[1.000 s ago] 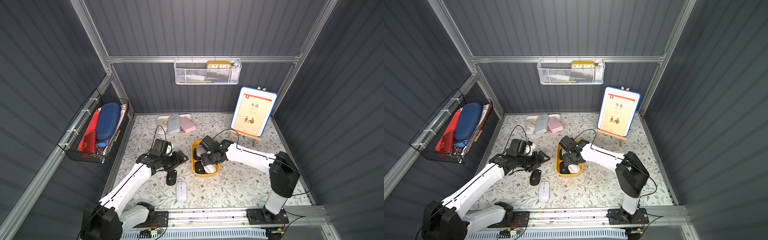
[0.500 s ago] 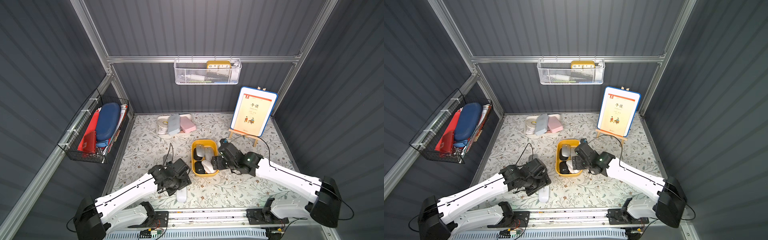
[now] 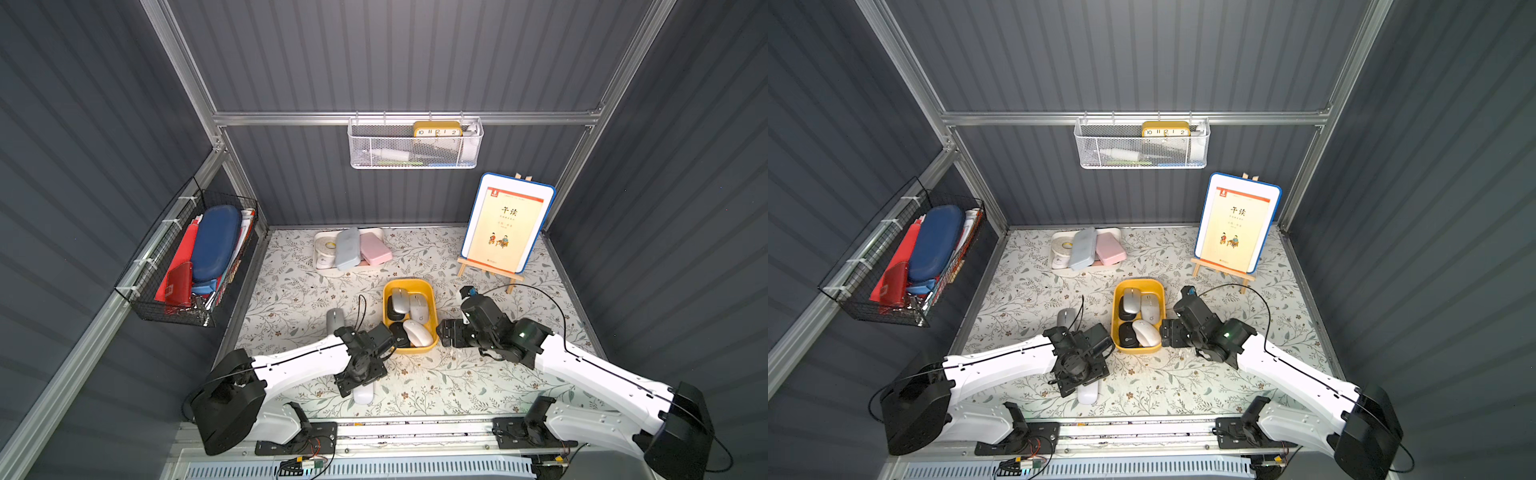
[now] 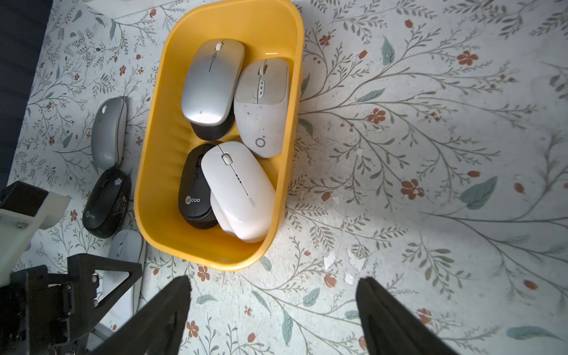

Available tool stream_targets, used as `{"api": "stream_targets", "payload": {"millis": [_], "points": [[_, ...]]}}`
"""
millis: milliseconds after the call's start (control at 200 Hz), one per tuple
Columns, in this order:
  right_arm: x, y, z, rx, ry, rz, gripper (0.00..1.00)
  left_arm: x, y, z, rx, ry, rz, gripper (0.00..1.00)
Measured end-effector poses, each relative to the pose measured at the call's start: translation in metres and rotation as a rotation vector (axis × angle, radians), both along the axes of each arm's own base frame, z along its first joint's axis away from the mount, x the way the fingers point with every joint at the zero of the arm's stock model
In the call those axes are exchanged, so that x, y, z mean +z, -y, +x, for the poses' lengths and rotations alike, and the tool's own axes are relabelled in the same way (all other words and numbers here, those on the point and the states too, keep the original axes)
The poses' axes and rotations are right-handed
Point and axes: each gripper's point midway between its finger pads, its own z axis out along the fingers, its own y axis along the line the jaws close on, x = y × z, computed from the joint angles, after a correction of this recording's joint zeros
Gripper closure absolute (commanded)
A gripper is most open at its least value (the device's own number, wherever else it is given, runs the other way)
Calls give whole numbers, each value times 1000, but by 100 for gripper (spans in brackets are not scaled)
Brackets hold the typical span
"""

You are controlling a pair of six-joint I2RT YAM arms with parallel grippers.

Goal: Put the mouse in the storage box
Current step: Pick up the mouse from the center of the board.

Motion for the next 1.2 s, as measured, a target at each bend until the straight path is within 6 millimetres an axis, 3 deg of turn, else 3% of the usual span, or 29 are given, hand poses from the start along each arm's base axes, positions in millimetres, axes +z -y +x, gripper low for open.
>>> {"api": "stream_targets", "payload": {"millis": [145,405,730,951,1071,1201], "points": [[-3,2,-5,2,-8,9,12,1,3,-7,-41,0,-64,14],[-3,1,-6,-1,-16,18,12,-16,6,-12,-154,-36,-59,17],[0,1,-6,-7,-17,33,13,-23,4,-14,-221,-91,9,37],[-4,3,-9,-9,-27,30,14,-21,15,-4,-280,-79,14,41],[-15,9,-15,-19,-45,16,14,-7,33,17,-305,-2,-13,41],[-28,17,-19,-38,-59,-12,14,35,61,49,-311,124,-56,41]]}}
